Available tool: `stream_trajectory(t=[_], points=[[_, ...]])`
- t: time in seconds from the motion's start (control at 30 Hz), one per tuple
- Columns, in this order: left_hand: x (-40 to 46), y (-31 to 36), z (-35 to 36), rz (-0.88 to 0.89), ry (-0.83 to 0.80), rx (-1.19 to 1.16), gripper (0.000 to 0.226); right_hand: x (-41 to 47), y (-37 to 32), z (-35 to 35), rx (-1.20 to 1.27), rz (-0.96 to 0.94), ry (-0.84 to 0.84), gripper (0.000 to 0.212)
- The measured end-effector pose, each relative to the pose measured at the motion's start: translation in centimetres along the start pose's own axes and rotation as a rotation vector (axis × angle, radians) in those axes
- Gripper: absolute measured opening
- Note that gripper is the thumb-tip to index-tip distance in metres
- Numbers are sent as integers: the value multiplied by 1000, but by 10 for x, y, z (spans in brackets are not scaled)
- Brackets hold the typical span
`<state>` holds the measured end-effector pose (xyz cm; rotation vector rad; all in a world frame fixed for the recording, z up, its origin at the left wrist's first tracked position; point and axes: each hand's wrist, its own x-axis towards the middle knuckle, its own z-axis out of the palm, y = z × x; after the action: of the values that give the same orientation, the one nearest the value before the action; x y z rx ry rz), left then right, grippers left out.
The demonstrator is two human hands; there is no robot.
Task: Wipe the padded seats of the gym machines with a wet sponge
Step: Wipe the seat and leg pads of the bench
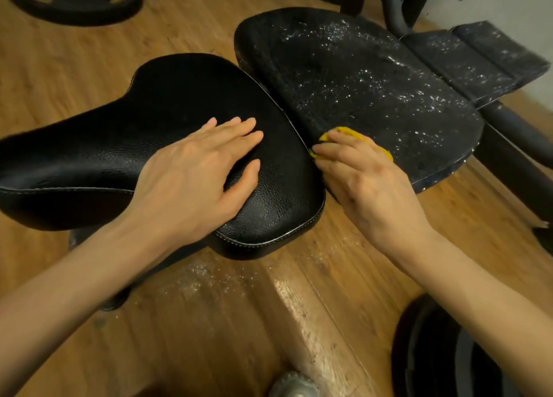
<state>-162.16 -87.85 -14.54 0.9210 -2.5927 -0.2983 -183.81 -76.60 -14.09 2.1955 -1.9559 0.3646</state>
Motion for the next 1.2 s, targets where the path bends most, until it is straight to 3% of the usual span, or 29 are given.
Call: stream_trajectory(t=[0.13, 0.33, 0.53, 0.77, 0.93, 1.2], points=[[-1, 1, -2, -7, 17, 8, 54, -46, -7, -18, 53, 33, 32, 27], [-2, 1, -2, -12, 13, 6, 53, 34, 4, 11, 23, 85, -23, 26], [-2, 1, -4, -10, -5, 10, 53, -55, -9, -20, 22, 40, 7, 29], [-2, 5, -9, -19, 7, 31, 49, 45, 4, 0, 147, 125, -30, 24], [14, 0, -20, -47, 18, -103, 46, -15, -3, -5, -12, 52, -38, 26], [26, -2, -13, -80, 6, -69, 49, 39, 4, -1, -166, -42, -147, 30]])
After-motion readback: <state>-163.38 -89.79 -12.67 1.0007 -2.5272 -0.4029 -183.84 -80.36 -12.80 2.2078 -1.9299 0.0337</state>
